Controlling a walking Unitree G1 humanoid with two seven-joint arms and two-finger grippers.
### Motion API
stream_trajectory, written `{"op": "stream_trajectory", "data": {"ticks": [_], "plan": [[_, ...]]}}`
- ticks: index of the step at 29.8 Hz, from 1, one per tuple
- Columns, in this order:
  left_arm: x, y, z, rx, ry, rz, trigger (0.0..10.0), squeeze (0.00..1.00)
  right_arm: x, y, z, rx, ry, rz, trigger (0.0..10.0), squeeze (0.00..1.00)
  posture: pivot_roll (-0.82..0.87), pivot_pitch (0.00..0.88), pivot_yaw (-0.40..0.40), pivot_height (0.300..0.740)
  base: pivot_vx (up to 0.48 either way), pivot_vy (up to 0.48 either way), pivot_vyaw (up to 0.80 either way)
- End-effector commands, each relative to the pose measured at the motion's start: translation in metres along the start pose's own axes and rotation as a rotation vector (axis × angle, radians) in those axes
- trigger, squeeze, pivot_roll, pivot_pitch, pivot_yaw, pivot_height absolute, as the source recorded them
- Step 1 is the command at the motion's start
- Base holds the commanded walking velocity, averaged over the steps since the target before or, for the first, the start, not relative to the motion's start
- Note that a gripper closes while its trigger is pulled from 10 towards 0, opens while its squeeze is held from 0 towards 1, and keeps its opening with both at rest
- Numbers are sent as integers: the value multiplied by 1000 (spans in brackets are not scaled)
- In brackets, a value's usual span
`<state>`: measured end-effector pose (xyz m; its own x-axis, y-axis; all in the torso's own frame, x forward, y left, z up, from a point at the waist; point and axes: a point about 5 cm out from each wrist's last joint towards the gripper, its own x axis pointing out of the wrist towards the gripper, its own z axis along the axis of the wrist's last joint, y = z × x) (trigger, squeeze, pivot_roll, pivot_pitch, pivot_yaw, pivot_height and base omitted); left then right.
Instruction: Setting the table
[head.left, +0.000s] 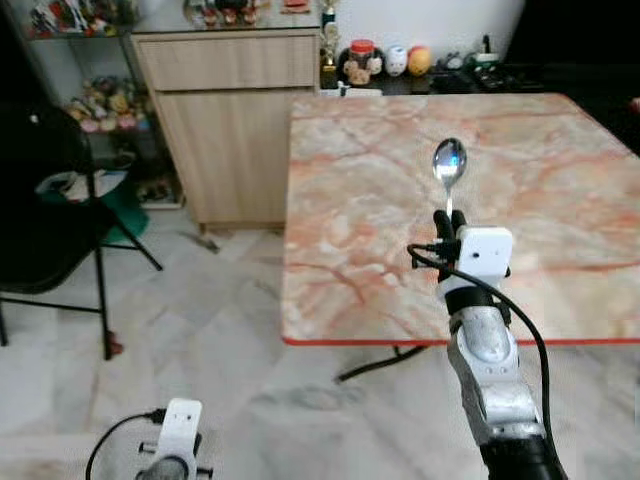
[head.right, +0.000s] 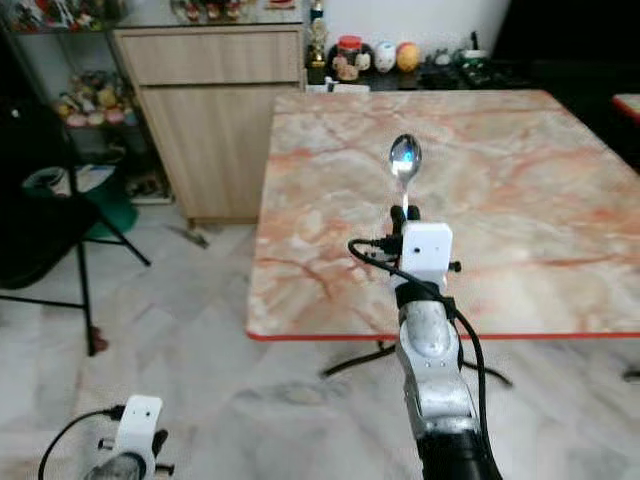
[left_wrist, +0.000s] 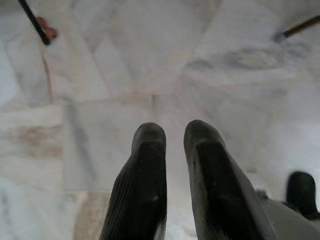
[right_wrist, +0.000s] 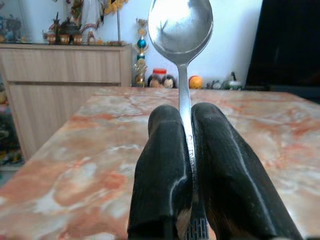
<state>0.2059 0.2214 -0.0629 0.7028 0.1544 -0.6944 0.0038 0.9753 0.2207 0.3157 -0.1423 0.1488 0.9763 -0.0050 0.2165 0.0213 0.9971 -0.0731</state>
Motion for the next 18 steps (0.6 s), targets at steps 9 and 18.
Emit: {"op": "stream_trajectory", "data": {"ticks": [9,18], "plan": [[-1,1,-6,-3,30,4,10000,0,4,-4,10,-4,-28,-16,10000,0,10,0,1,740,0,-368,0],[-2,2,-9,-3,41,6,10000,0,5,-4,13,-10,-34,-19,10000,0,9,0,1,740,0,-357,0]]}}
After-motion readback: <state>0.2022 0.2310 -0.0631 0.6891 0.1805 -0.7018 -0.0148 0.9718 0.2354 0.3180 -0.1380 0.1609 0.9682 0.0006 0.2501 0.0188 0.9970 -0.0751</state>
